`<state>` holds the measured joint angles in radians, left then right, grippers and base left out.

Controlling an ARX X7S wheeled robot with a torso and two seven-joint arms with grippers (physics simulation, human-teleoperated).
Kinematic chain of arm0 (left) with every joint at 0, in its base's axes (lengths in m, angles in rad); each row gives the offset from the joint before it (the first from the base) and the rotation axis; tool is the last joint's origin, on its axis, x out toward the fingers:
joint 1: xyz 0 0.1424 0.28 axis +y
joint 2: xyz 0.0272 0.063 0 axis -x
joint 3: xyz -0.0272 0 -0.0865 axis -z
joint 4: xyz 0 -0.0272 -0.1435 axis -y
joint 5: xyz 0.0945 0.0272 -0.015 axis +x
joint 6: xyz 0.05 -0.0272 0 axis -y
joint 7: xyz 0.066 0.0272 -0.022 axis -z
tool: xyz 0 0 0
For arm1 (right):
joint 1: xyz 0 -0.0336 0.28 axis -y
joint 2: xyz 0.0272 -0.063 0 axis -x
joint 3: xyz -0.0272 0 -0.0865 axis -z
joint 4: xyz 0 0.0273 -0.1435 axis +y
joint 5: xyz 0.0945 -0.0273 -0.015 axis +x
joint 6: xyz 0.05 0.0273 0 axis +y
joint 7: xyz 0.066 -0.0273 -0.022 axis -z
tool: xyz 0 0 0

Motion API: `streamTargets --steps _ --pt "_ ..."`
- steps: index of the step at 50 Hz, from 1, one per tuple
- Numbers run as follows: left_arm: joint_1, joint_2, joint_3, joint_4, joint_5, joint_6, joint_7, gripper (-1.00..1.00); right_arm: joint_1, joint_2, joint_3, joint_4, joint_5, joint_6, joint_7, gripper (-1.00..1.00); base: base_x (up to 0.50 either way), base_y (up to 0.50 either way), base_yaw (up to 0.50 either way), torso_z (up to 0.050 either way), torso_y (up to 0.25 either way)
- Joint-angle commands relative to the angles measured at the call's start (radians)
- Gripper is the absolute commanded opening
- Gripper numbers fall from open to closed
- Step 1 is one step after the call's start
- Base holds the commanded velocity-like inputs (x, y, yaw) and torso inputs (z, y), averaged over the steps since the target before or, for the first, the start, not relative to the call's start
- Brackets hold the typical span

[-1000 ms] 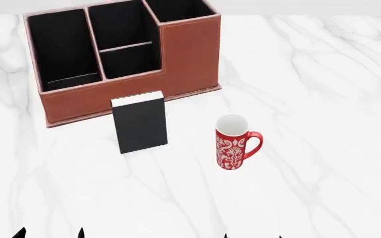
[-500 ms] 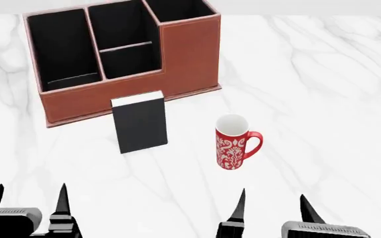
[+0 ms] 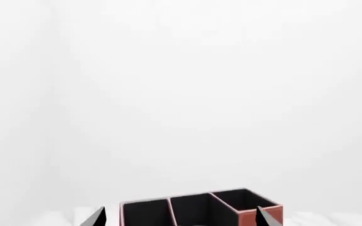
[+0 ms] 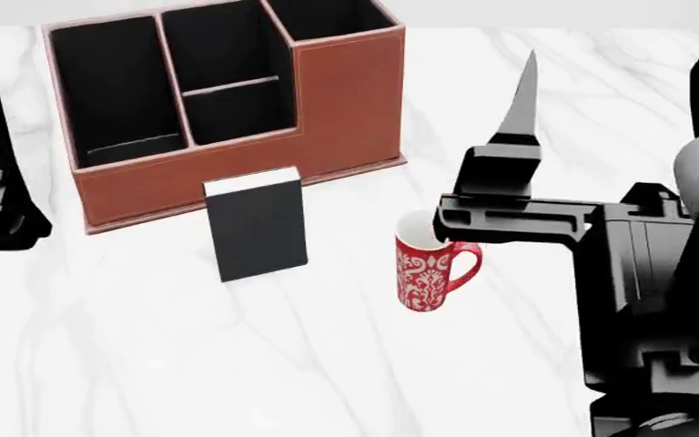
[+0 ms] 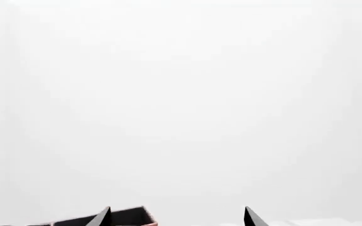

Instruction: Pick up the book and place it in the front compartment of the caddy.

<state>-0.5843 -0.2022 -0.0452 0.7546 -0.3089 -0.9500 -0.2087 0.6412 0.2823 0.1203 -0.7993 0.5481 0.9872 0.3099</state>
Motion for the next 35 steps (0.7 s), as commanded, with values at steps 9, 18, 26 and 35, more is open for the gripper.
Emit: streamTargets --steps 9,18,26,35 --pt "-0.154 0.014 -0.125 0.146 -0.064 -0.184 0.017 1.0 0.241 0.018 0.186 -0.192 0.189 0.251 0.039 1.0 0.0 0.0 0.0 0.0 0.0" --pt "-0.146 0.01 -0.13 0.136 -0.065 -0.168 0.012 1.0 0.215 0.019 0.183 -0.181 0.201 0.212 0.028 1.0 0.0 0.0 0.0 0.0 0.0" --pt "-0.152 0.004 -0.134 0.13 -0.071 -0.166 0.008 1.0 0.198 0.03 0.144 -0.172 0.19 0.185 0.023 1.0 0.0 0.18 0.0 0.0 0.0" --pt "-0.15 0.004 -0.131 0.128 -0.076 -0.163 0.001 1.0 0.197 0.044 0.127 -0.169 0.193 0.173 0.028 1.0 0.0 0.5 0.0 0.0 0.0"
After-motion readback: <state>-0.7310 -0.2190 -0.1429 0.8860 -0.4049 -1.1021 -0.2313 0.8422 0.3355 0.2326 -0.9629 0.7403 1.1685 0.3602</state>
